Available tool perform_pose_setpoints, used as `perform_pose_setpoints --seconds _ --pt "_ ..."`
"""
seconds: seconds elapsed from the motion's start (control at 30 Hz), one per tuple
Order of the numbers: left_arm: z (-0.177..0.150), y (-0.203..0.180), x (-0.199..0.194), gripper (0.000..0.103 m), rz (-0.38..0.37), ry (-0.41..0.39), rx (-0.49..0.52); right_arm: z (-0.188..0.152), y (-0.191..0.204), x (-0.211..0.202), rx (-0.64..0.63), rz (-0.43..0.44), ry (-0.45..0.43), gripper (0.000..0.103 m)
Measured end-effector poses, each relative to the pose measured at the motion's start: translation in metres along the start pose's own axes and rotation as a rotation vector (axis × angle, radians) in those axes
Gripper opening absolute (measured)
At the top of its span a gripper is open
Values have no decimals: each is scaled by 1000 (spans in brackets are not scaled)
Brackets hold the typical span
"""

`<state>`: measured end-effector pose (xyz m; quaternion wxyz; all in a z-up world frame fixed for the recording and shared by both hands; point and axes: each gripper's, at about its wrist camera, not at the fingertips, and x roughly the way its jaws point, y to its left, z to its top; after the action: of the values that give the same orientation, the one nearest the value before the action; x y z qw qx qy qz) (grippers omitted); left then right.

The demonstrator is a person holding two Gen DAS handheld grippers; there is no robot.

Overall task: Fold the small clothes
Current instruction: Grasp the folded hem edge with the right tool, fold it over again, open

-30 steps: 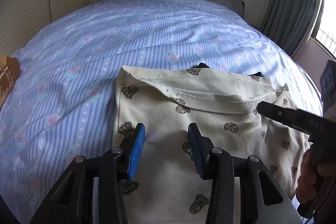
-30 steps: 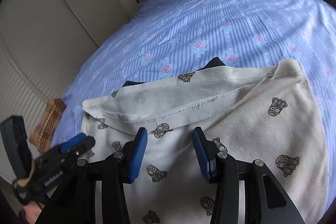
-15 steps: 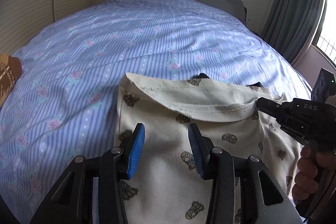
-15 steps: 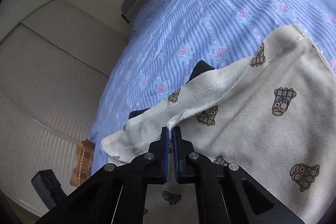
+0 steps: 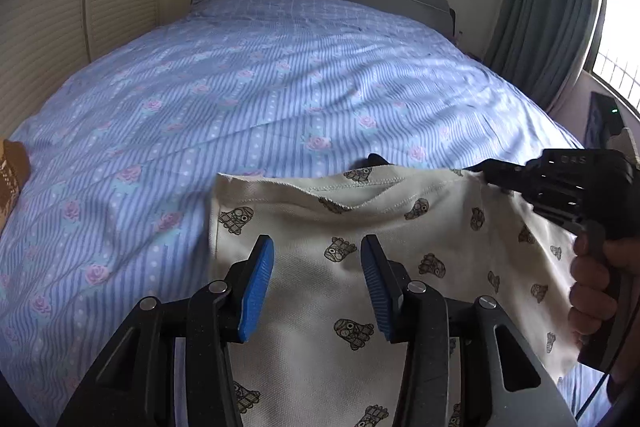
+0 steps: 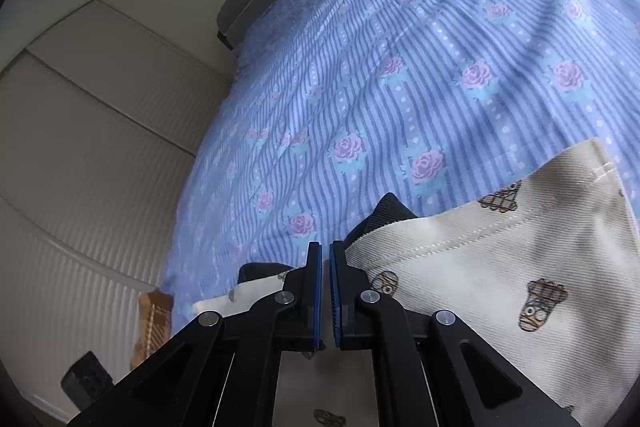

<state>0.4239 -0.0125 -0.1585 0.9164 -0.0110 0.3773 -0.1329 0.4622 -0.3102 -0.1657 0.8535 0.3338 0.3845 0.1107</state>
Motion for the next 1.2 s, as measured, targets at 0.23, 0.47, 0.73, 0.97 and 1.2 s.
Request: perform_pose_setpoints --seconds 0.23,0.47,0.73,0.97,1.2 --pt "17 9 32 45 27 51 31 -15 15 -44 -287 -198 -53 11" --pt "36 31 51 45 52 65 -18 -8 -5 -62 -389 -441 -95 45" --pt "20 26 34 45 101 60 10 -6 -30 -48 -362 -556 -42 45" --pt "8 34 14 45 132 68 -1 -10 -26 -55 -366 -596 -56 45" --pt "-33 22 -57 49 103 13 -21 -70 13 -111 -430 -480 -128 45"
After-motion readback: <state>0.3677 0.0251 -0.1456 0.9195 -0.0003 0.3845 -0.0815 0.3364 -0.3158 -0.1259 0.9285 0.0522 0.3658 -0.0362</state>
